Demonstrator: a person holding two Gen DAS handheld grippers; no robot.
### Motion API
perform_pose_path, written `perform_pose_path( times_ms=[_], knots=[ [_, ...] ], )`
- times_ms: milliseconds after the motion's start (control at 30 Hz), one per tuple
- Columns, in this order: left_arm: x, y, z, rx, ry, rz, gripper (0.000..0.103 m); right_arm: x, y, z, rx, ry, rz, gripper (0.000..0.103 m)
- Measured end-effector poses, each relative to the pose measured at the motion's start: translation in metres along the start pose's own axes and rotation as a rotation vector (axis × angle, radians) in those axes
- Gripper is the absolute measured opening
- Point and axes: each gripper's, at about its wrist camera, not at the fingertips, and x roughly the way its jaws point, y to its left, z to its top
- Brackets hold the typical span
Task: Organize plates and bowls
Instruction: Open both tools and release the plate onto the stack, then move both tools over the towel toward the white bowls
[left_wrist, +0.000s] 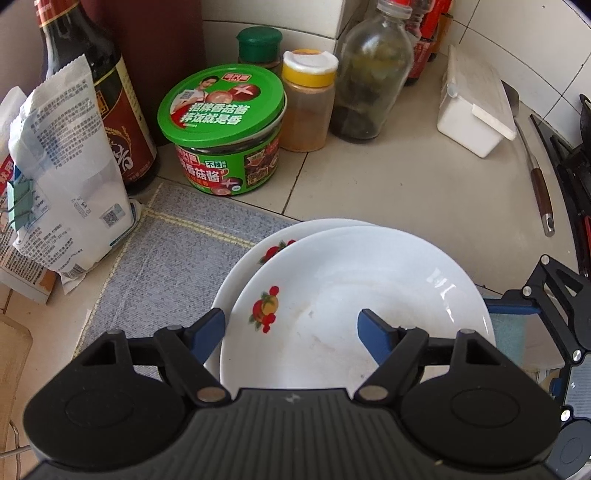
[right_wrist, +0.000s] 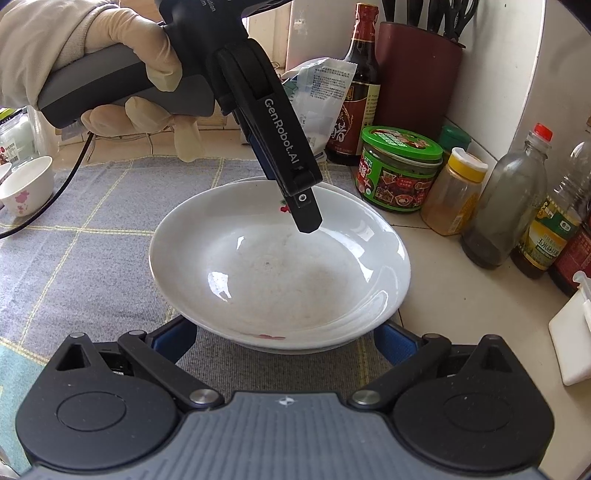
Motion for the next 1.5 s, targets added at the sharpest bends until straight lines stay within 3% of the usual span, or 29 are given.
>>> perform_pose_path(
  times_ms=[167, 300, 433, 767, 933, 1167, 1500],
  knots=[
    [-0.005, 0.000, 0.001, -0.006, -0.013, -0.038, 0.079, 0.000, -0.001, 0.000, 0.008, -0.004, 0.007, 0.103],
    [-0.009, -0.009, -0.001, 0.030, -0.037, -0.015, 0.079, -0.003, 0.005, 0.001, -0.020, -0.027, 0.011, 0.103],
    [-0.023, -0.016, -0.006, 0.043, -0.113, 0.010, 0.085, -0.004, 0.004, 0.002, -0.016, -0.028, 0.001, 0.103],
    [-0.069, -0.035, -0.027, 0.032, -0.273, 0.113, 0.087, -0.008, 0.004, 0.003, -0.011, -0.040, 0.000, 0.103],
    [-0.097, -0.046, -0.048, -0.029, -0.349, 0.164, 0.093, -0.009, 0.006, 0.006, -0.031, -0.050, 0.019, 0.103],
    [-0.126, -0.067, -0.089, -0.140, -0.408, 0.266, 0.093, -0.010, 0.011, 0.011, -0.068, -0.060, 0.069, 0.103],
    [-0.132, -0.097, -0.155, -0.369, -0.457, 0.434, 0.095, -0.011, 0.026, 0.018, -0.136, -0.074, 0.163, 0.103]
  ],
)
